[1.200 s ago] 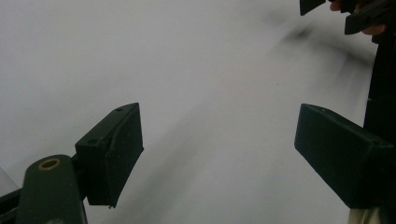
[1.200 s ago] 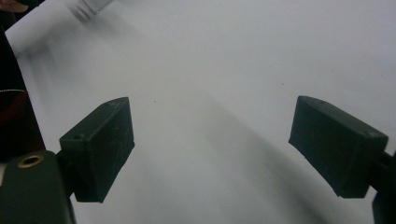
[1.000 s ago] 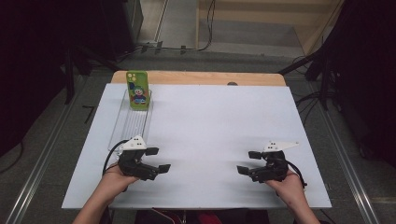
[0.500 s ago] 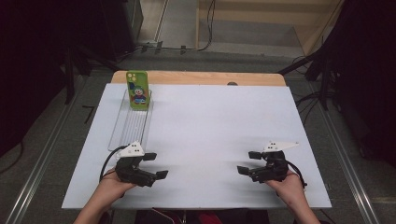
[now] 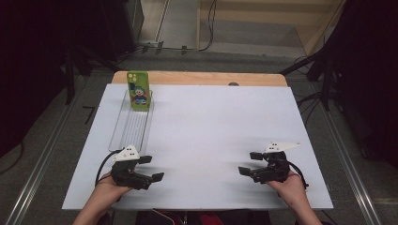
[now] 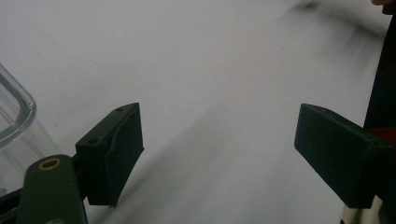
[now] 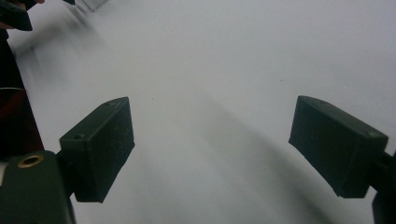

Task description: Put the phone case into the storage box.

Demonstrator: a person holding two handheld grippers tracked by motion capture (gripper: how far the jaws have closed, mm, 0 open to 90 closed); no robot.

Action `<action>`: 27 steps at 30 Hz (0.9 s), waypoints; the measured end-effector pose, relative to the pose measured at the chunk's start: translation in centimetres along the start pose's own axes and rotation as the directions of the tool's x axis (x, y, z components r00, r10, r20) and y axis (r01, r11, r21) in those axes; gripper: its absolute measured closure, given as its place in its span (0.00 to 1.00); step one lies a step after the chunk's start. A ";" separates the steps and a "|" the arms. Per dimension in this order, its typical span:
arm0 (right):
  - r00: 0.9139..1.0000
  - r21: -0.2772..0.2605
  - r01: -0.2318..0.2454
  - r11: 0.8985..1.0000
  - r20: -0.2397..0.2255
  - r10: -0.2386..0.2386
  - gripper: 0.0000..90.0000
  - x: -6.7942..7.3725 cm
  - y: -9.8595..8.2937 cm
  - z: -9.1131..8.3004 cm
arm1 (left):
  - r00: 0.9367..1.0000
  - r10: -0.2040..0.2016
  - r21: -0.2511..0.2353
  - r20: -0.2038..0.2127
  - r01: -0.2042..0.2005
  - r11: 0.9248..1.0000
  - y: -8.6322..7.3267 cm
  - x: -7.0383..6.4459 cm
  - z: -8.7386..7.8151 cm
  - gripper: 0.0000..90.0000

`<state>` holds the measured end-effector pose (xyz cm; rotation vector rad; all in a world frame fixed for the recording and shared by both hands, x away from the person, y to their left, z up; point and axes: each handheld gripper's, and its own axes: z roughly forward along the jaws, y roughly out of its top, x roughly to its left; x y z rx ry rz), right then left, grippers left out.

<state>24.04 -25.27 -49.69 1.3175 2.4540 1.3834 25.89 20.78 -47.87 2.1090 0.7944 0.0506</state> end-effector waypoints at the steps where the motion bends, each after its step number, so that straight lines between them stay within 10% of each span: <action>1: 1.000 0.000 0.000 1.000 0.000 0.000 0.13 0.0 0.0 0.0 | 1.000 0.000 0.000 0.000 0.000 1.000 0.0 0.0 0.0 0.18; 27: 1.000 0.003 0.007 1.000 0.000 -0.007 0.13 0.0 0.0 0.0 | 1.000 -0.009 -0.008 -0.009 0.009 1.000 -0.2 0.3 0.0 0.18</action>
